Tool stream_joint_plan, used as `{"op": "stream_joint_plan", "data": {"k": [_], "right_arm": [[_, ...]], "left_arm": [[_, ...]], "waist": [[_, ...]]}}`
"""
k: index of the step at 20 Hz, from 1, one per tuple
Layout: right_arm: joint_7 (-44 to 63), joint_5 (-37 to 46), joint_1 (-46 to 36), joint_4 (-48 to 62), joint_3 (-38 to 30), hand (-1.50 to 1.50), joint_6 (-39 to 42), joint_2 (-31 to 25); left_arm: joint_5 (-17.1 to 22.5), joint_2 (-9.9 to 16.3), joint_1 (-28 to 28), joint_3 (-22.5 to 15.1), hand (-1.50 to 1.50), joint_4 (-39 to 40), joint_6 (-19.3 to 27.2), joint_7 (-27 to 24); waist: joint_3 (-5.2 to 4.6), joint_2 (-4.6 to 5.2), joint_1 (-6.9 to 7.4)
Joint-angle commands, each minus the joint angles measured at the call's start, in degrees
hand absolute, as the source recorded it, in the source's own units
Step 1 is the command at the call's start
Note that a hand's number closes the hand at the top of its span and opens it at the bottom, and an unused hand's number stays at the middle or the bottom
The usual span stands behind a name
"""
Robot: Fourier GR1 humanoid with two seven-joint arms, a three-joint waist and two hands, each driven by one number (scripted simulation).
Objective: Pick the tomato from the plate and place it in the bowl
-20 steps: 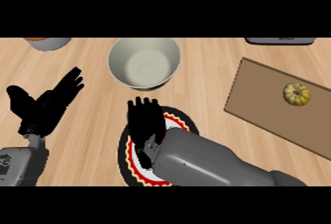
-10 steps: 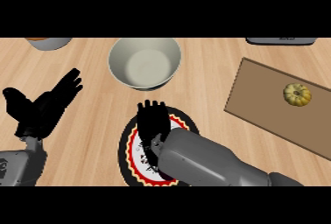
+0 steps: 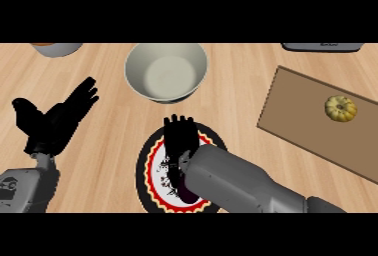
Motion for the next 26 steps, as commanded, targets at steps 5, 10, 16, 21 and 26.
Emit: {"op": "stream_joint_plan", "data": {"k": [5,10,16,21,26], "right_arm": [[-8.2,0.0,-1.7,7.4,0.5,1.5,-1.5,0.0],[-10.2,3.5,0.1,6.9,0.9,1.5,-5.8,0.0],[-12.4,7.0,2.7,4.8,1.9,1.5,-7.2,0.0],[-8.1,3.1,-1.1,0.8,3.7,1.5,-6.6,0.0],[-6.2,7.9,0.8,-0.7,0.1,1.5,-9.2,-0.7]], "left_arm": [[-0.4,0.1,2.3,1.3,0.0,0.2,-2.0,-2.0],[0.5,0.0,2.3,2.1,0.0,-2.6,-2.4,0.7],[-0.3,-0.3,1.9,3.0,0.0,-1.6,-2.4,0.0],[-2.7,-3.1,1.0,1.1,0.0,0.0,-1.0,-1.3],[0.9,1.2,0.8,5.6,0.0,-0.8,-4.2,1.1]], "waist": [[-0.01,0.09,0.25],[0.0,0.01,0.06],[0.0,-0.13,-0.74],[-0.01,-0.05,-0.22],[0.0,-0.28,-1.25]]}}
